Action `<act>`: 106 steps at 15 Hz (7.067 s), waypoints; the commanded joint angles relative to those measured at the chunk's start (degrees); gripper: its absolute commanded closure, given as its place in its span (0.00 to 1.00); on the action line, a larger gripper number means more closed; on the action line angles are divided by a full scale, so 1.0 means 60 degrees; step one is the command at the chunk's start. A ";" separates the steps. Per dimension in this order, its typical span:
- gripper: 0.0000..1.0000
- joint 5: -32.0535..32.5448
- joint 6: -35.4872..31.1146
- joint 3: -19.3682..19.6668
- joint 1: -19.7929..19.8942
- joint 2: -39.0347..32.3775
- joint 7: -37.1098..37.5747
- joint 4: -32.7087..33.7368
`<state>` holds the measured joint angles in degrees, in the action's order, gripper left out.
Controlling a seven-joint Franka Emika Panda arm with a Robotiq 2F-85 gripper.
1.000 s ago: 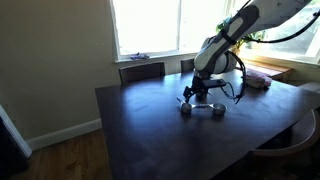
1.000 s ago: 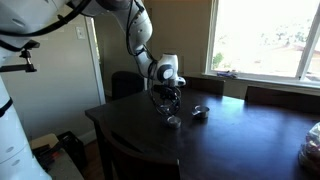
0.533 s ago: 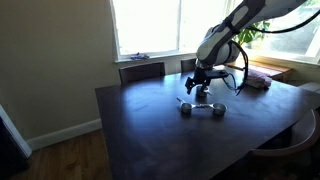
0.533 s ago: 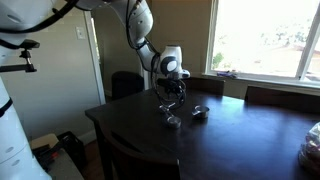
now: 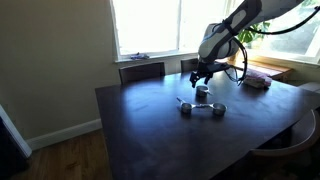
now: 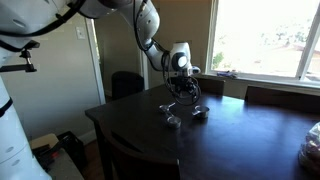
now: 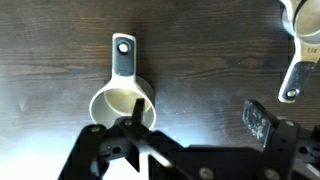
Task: Stack the cups
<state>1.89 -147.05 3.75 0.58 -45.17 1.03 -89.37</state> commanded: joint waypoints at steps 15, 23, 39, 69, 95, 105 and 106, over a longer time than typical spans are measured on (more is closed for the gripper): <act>0.00 0.0968 0.0995 0.0132 0.0140 -0.3453 -0.0919 0.4417; 0.00 0.0814 0.1231 -0.0095 0.0219 -0.3177 -0.1025 0.3687; 0.00 0.0882 0.0710 -0.0628 0.0174 -0.0701 -0.1660 -0.0888; 0.00 -0.0113 0.0042 -0.1247 0.0340 0.3623 -0.1918 -0.5504; 0.17 -0.2285 -0.1083 -0.1268 -0.0178 0.1758 0.0870 -0.3956; 0.20 -0.2118 -0.0938 -0.0821 -0.0662 0.0475 0.2118 -0.2755; 0.33 -0.2118 -0.0927 -0.0795 -0.0697 0.0407 0.2178 -0.2696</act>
<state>-11.05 -152.86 -2.76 -1.69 -41.85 10.95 -106.79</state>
